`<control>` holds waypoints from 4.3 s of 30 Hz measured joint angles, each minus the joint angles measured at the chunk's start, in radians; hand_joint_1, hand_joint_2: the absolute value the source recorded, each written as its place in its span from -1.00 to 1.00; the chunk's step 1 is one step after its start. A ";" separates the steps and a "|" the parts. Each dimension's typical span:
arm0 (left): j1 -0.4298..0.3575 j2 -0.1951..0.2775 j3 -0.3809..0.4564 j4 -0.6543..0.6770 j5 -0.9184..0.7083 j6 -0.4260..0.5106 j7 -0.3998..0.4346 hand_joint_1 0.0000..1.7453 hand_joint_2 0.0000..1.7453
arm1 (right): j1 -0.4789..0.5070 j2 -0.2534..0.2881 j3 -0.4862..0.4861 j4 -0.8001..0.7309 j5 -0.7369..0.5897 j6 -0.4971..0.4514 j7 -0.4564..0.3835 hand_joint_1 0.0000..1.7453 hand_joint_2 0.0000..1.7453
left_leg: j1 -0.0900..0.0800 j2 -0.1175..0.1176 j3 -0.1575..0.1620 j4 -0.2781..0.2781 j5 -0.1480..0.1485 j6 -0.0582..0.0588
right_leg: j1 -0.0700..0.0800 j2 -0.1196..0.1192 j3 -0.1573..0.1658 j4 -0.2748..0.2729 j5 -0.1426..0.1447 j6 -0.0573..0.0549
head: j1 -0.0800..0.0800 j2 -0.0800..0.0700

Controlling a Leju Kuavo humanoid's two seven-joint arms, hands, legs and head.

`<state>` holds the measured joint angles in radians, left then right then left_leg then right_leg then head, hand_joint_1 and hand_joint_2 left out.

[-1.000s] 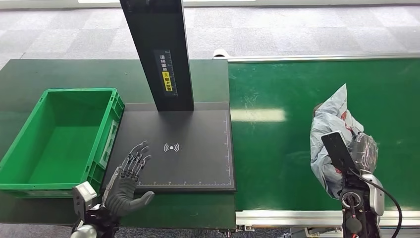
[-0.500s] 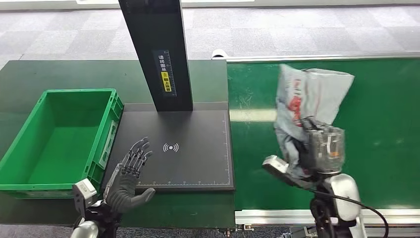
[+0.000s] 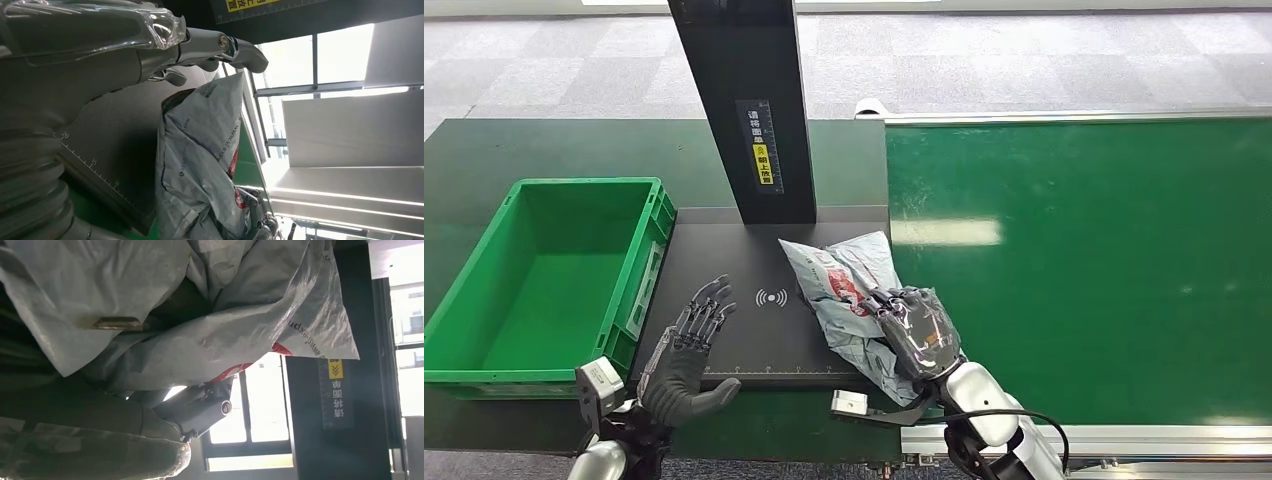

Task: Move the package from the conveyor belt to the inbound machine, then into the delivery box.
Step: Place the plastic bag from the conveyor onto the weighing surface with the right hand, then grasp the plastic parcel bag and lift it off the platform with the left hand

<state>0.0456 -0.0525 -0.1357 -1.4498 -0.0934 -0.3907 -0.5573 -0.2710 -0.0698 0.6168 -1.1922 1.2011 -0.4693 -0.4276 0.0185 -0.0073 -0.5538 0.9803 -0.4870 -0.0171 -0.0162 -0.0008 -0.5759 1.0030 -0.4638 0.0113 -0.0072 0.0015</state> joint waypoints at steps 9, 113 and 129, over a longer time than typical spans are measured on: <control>-0.003 0.008 -0.006 0.014 0.009 0.004 -0.010 -1.00 1.00 | -0.022 0.002 0.089 0.055 0.010 0.058 -0.009 1.00 1.00 | 0.001 0.001 0.001 0.000 0.000 0.000 | 0.001 0.000 0.000 0.000 0.000 0.000 | 0.000 0.000; -0.345 -0.082 -0.385 0.440 -0.794 0.531 0.238 1.00 1.00 | 0.082 0.076 -0.546 -0.076 -1.283 0.633 -0.182 -1.00 1.00 | 0.001 0.001 0.001 0.001 0.000 0.000 | 0.000 0.001 0.000 0.000 0.001 0.000 | 0.000 0.000; -0.330 -0.070 -0.385 0.429 -0.860 0.749 0.196 1.00 1.00 | 0.082 0.076 -0.560 -0.078 -1.321 0.657 -0.180 -1.00 1.00 | 0.001 0.001 0.001 0.001 0.000 0.000 | 0.000 0.001 0.000 0.000 0.000 0.000 | 0.000 0.000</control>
<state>-0.2840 -0.1225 -0.5207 -1.0204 -0.9529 0.3587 -0.3615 -0.1890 0.0065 0.0565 -1.2703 -0.1201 0.1877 -0.6073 0.0190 -0.0060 -0.5530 0.9809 -0.4871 -0.0172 -0.0159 0.0000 -0.5760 1.0031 -0.4633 0.0116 -0.0072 0.0015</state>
